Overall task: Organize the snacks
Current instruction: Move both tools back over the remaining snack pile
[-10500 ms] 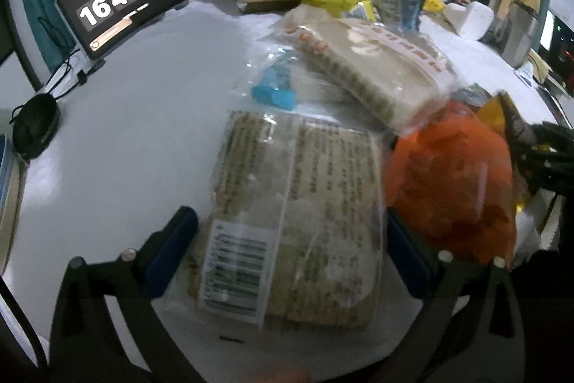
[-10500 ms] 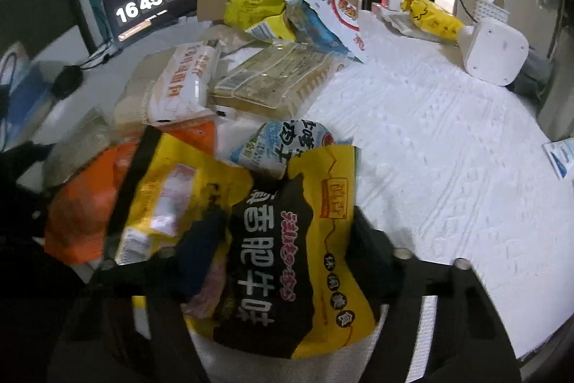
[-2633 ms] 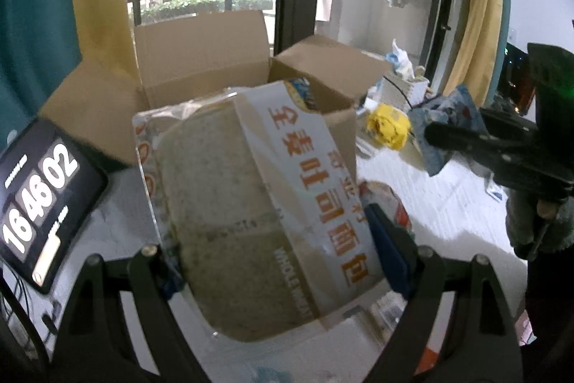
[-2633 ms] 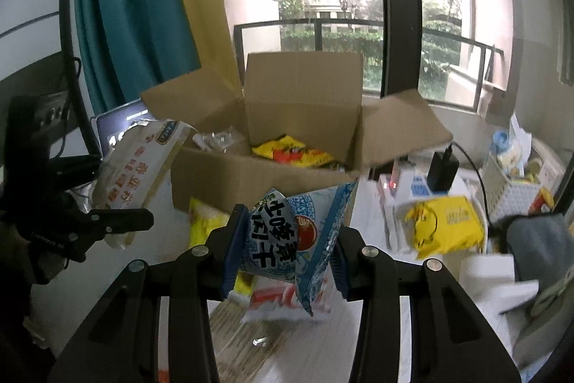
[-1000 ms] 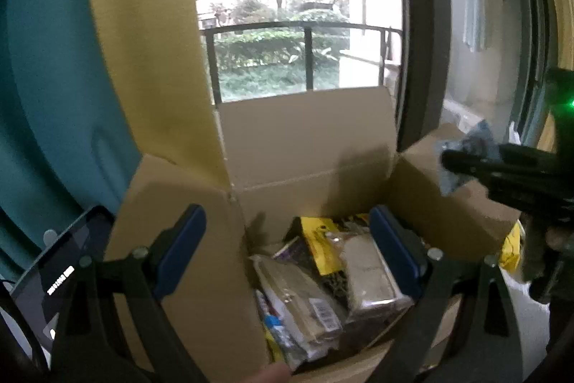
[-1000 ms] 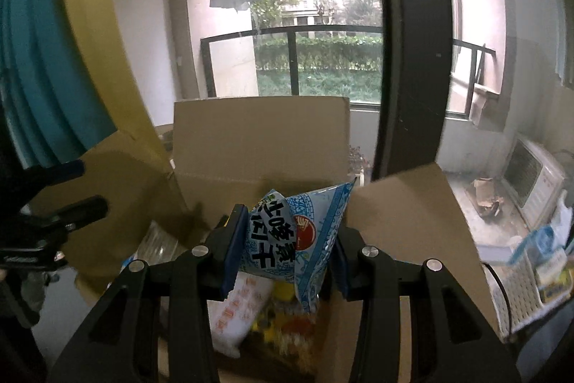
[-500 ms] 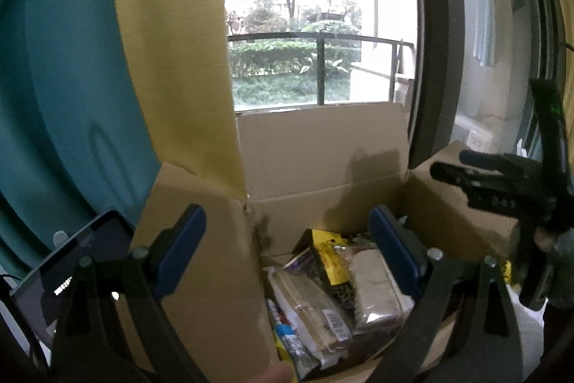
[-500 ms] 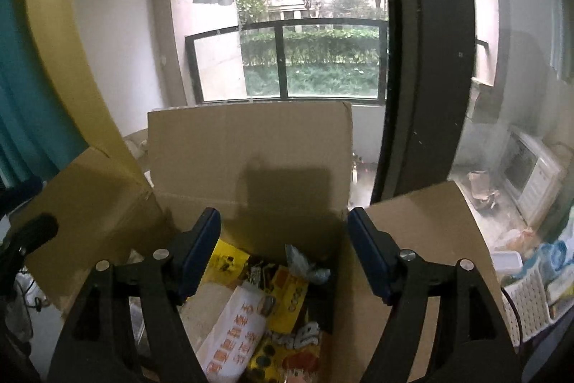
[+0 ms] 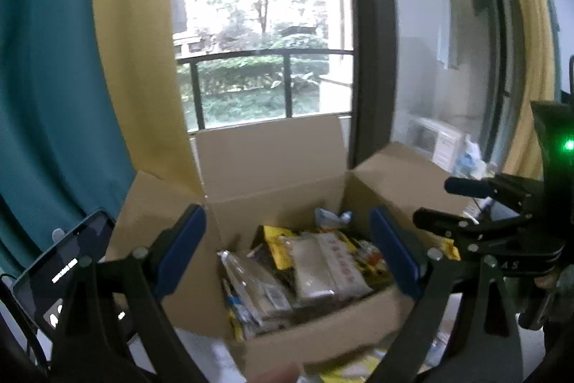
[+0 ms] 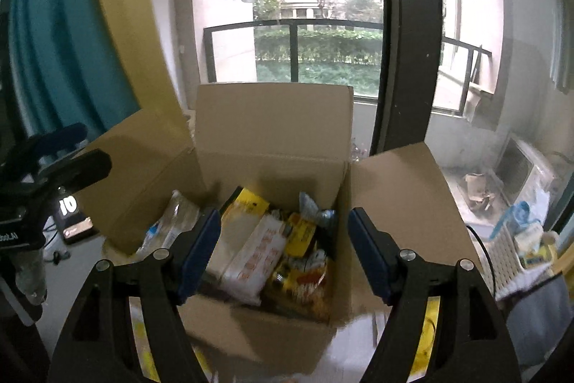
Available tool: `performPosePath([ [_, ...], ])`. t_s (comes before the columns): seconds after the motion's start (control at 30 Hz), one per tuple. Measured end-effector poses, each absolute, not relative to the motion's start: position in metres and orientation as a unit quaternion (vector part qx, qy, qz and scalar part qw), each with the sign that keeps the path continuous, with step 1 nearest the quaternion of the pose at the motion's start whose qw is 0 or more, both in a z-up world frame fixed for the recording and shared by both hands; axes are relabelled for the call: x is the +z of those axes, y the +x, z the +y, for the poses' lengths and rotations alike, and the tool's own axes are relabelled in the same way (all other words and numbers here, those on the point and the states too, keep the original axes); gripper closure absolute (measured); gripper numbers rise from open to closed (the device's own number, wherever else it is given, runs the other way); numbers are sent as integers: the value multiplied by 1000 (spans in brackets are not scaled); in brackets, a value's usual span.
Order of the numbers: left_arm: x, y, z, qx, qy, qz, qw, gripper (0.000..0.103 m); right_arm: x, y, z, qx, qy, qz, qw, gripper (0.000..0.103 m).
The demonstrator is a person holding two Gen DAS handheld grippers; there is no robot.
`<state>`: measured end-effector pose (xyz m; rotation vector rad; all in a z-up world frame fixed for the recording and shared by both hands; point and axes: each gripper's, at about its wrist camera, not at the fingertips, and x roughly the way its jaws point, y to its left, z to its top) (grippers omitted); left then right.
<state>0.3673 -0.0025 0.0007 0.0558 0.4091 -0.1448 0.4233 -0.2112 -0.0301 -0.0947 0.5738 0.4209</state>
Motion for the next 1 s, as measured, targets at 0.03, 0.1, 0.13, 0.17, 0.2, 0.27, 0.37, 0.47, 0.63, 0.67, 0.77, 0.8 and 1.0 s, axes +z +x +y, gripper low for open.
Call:
performPosePath([
  [0.03,2,360,-6,-76,32,202,976,10,-30,417,-212,206,-46,280,936,27],
  [0.1,5,350,-10,-78,36,202,976,10,-28,403,-216,208,-45,278,937,27],
  [0.13,6,342,-12,-78,36,202,976,10,-27,396,-218,209,-44,277,937,27],
  [0.17,6,338,-12,-78,35,201,976,10,-27,390,-219,210,-43,277,937,27],
  [0.2,6,333,-12,-79,34,200,976,10,-27,384,-220,210,-41,276,937,27],
  [0.27,7,319,-14,-81,33,199,976,10,-29,371,-221,213,-40,278,936,27],
  [0.37,5,301,-14,-78,35,200,976,10,-31,351,-224,216,-40,279,935,27],
  [0.47,1,287,-13,-74,34,202,976,10,-32,334,-228,218,-38,280,934,27],
  [0.63,-11,267,-8,-61,27,216,974,10,-39,310,-230,220,-35,284,933,27],
  [0.67,-14,262,-7,-58,27,222,973,10,-42,306,-232,220,-34,287,932,27],
  [0.77,-26,251,-6,-53,30,238,969,10,-49,292,-235,220,-27,294,930,27],
  [0.8,-30,247,-5,-54,31,244,968,10,-51,288,-237,220,-25,296,929,27],
  [1.0,-56,223,-1,-53,32,272,960,10,-68,258,-244,220,-19,314,923,27],
])
